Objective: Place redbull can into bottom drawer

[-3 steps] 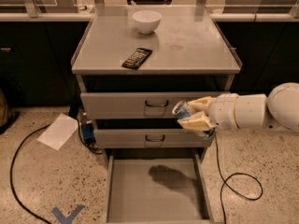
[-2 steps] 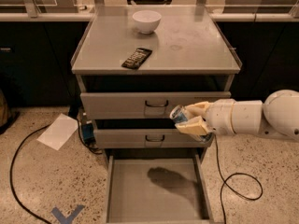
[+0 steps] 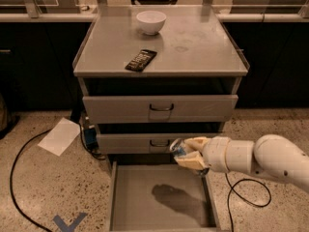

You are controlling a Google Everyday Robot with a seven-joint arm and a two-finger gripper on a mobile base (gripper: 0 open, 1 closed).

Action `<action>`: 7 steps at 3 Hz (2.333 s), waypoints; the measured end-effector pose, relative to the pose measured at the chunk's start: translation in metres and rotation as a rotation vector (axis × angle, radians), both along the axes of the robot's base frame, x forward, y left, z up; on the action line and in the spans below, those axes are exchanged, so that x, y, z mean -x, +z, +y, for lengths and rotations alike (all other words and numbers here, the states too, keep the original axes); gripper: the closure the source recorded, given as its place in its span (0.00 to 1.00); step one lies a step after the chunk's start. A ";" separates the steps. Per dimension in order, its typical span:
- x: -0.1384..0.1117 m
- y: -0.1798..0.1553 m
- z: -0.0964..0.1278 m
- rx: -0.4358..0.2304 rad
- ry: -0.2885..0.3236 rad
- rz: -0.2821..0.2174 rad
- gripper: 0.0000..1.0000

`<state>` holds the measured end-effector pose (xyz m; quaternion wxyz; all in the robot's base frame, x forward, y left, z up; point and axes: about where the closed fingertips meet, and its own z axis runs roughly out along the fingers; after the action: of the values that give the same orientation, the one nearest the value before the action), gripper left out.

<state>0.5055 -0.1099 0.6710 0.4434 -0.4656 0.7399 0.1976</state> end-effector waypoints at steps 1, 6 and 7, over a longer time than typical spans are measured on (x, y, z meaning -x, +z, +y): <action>0.020 -0.068 0.011 0.000 0.013 0.077 1.00; 0.006 -0.271 0.037 -0.016 0.054 0.151 1.00; -0.004 -0.311 0.051 -0.012 0.079 0.178 1.00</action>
Offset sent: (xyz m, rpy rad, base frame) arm -0.0500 0.0326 -0.1818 0.0551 0.2348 0.0463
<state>0.5094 -0.0593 0.3604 0.3704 -0.4724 0.7563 0.2600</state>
